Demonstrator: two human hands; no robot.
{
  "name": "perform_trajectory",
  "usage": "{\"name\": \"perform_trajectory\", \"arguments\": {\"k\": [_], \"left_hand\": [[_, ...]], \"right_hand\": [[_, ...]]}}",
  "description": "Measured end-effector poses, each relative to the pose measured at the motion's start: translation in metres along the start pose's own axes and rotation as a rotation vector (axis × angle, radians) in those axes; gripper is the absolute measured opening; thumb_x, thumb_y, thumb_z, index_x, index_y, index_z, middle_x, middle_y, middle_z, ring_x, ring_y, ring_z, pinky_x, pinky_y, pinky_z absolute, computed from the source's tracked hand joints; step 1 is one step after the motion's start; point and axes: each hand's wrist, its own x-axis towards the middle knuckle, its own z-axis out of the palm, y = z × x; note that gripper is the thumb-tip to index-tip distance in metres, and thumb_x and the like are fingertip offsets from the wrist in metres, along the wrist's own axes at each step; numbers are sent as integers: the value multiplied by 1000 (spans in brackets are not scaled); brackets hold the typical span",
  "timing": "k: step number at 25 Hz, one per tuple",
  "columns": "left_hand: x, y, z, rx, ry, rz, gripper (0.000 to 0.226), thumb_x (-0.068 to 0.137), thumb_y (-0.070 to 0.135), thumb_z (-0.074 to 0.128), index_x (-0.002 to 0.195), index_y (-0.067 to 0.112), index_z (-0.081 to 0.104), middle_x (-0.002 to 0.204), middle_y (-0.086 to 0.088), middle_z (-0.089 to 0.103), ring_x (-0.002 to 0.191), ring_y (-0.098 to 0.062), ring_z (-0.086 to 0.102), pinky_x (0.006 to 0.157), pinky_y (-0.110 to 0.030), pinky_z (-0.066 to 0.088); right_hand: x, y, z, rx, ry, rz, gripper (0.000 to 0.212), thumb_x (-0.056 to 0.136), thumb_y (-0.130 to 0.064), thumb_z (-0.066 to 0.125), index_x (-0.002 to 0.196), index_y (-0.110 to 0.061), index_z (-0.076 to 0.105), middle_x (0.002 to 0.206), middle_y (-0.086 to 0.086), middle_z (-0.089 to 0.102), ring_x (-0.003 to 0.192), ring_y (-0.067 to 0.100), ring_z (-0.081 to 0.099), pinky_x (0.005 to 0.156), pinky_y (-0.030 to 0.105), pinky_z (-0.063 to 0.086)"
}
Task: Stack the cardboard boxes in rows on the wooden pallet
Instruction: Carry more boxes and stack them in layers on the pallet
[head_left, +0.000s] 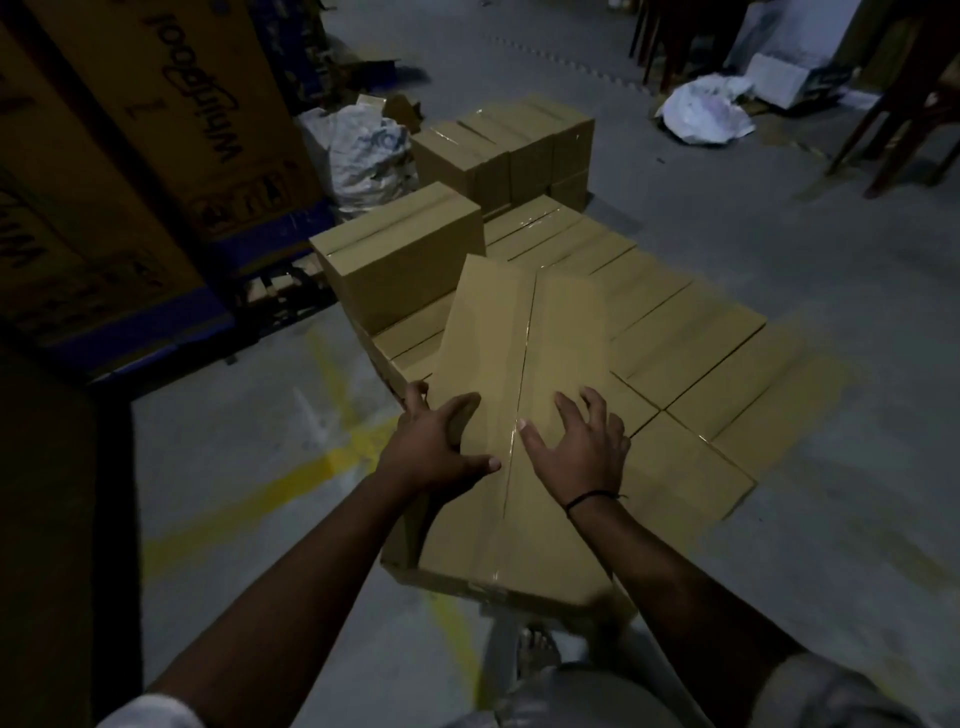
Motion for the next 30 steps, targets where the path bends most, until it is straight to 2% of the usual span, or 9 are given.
{"name": "perform_trajectory", "arguments": {"k": [4,7,12,15,19,23,30], "left_hand": [[53,-36,-24,-9,-24,21,105,58,78,78,148,45,36,148,-2,6,139,-41,37,112,-49,43],[98,-72,-42,-11,-62,66,103,61,73,79,149,43,36,150,-5,6,140,-40,36,112,-48,42],[184,-147,-85,-23,-117,171,99,60,74,79,145,46,35,151,6,2,122,-35,57,106,-47,49],[235,-189,-130,-30,-135,233,98,63,68,82,146,42,38,152,2,3,132,-37,47,109,-48,46],[295,-220,-179,49,-170,325,98,63,66,84,146,42,38,154,-3,2,134,-37,45,106,-47,48],[338,-237,-199,66,-213,400,97,65,65,83,147,42,37,157,-2,1,136,-37,42,106,-46,48],[430,-261,-204,38,-327,390,92,71,57,83,149,38,39,159,-5,0,143,-36,34,108,-44,45]], "right_hand": [[38,-39,27,-32,13,3,70,81,-76,47,138,-35,52,155,-4,31,143,32,29,109,52,35],[66,-70,54,-17,20,43,67,83,-74,48,137,-34,52,154,-4,30,138,30,33,108,49,34],[116,-149,111,-55,75,163,68,84,-74,47,139,-34,51,155,-3,31,134,31,36,107,49,34],[143,-212,134,-27,115,200,67,85,-72,50,139,-33,51,155,-3,31,136,31,34,109,49,32],[176,-273,152,-1,186,323,67,84,-72,50,140,-33,51,155,-2,30,136,31,34,110,49,32],[200,-301,171,-6,219,355,67,85,-72,50,139,-33,51,155,-2,31,135,32,35,109,49,34],[268,-316,221,-32,193,399,66,86,-72,49,138,-31,53,153,0,33,133,35,36,107,51,34]]}}
